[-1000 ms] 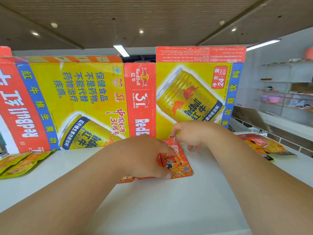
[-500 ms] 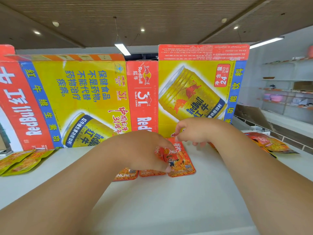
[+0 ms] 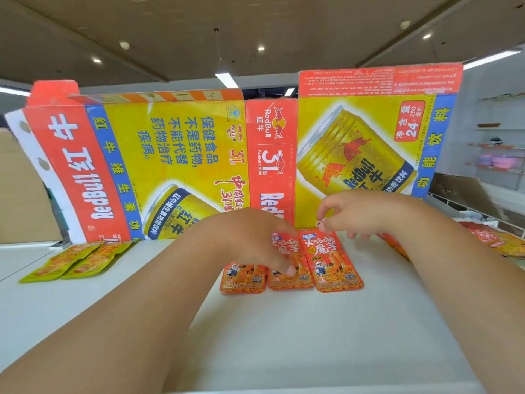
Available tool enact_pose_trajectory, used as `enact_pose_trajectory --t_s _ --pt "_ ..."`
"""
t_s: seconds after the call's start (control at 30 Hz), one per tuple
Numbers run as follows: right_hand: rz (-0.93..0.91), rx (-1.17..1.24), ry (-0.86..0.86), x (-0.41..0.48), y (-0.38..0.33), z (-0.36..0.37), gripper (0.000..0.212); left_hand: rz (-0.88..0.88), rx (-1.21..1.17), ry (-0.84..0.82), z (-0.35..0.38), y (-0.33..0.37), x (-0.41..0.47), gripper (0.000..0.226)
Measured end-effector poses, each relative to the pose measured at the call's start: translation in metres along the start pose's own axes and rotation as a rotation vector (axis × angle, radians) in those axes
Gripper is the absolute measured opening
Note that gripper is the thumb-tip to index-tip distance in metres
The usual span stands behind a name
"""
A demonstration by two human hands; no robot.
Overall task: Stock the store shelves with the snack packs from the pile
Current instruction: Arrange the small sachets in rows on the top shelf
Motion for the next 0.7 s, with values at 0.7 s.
enact_pose_trajectory --t_s 0.7 --pt "0.077 -0.145 -0.024 0.006 0.008 0.008 0.034 0.067 -0.084 -0.002 0.001 0.005 -0.005 0.084"
Point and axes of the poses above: each hand's wrist, its own x-axis towards the middle knuckle, its own z-axis out of the palm, y = z × x, the point moved 5 cm from there along x, towards the middle knuckle, and after that the axes turned 7 degrees about x, right-handed, at the moved point
